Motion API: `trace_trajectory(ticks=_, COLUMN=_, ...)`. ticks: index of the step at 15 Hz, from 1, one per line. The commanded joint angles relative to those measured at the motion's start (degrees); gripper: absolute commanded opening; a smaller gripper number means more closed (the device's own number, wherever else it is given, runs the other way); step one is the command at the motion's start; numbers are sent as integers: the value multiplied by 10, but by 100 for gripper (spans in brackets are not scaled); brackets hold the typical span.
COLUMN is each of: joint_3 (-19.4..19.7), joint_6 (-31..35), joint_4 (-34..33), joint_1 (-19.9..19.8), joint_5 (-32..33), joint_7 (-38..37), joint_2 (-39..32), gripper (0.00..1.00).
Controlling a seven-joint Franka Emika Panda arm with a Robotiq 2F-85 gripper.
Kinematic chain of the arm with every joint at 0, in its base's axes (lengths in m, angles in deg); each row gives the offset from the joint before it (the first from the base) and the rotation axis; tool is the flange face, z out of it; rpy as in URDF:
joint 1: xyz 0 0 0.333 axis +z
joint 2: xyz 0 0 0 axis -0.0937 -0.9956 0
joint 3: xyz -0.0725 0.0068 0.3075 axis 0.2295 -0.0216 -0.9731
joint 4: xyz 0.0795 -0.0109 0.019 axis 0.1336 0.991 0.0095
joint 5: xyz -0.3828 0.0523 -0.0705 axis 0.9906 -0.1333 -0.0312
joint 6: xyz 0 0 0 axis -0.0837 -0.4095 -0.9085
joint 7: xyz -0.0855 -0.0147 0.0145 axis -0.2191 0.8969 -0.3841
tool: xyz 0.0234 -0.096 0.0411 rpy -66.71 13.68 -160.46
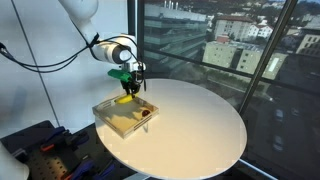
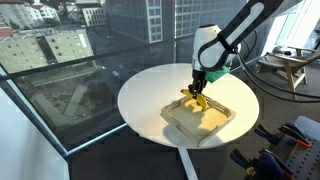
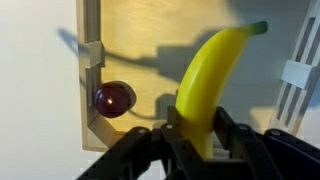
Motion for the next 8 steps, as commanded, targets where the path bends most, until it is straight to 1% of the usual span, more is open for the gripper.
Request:
trace_trajectory(ticks=1, joint_3=-11, joint_6=-25, joint_4=19, joint_1=-13, joint_5=-1, joint_7=8, joint_2=39, gripper=16)
trace_trajectory(ticks=8, joint_3=-19, joint_6=-61, joint_4=29, joint_1=-19, joint_5=-6, joint_7=13, joint_2=75, gripper=16)
